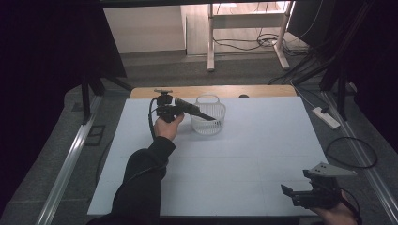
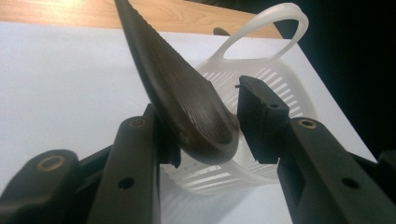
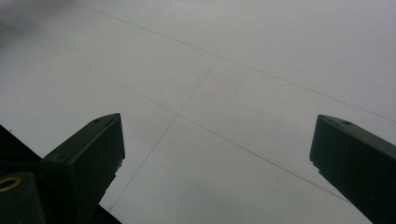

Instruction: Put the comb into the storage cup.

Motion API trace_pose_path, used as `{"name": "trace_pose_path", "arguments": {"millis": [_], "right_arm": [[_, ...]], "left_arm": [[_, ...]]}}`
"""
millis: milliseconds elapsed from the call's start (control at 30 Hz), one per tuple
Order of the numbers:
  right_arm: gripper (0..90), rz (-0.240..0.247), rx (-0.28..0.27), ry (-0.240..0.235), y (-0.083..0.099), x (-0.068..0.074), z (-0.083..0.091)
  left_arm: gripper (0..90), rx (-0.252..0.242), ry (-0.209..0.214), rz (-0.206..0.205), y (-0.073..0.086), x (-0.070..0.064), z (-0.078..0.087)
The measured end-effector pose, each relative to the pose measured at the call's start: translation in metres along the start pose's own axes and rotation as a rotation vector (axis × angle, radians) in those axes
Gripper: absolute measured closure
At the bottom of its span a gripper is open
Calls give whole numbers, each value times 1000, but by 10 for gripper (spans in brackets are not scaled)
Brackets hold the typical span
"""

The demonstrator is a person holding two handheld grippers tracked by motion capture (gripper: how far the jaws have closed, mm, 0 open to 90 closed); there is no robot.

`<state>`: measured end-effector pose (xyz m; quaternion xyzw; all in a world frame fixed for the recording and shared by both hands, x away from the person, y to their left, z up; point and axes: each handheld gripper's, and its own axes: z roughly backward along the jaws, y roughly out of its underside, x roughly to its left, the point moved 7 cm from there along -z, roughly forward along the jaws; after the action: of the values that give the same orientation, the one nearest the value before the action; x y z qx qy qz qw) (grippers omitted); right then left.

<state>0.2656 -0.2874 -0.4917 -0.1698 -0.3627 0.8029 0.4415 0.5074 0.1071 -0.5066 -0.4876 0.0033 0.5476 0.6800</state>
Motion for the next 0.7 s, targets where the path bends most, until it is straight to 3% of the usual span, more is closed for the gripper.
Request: {"name": "trace_pose_path", "arguments": {"millis": [700], "right_arm": [[39, 1, 2, 1, 0, 0, 0]], "left_arm": [[506, 19, -76, -61, -1, 7, 3]]}}
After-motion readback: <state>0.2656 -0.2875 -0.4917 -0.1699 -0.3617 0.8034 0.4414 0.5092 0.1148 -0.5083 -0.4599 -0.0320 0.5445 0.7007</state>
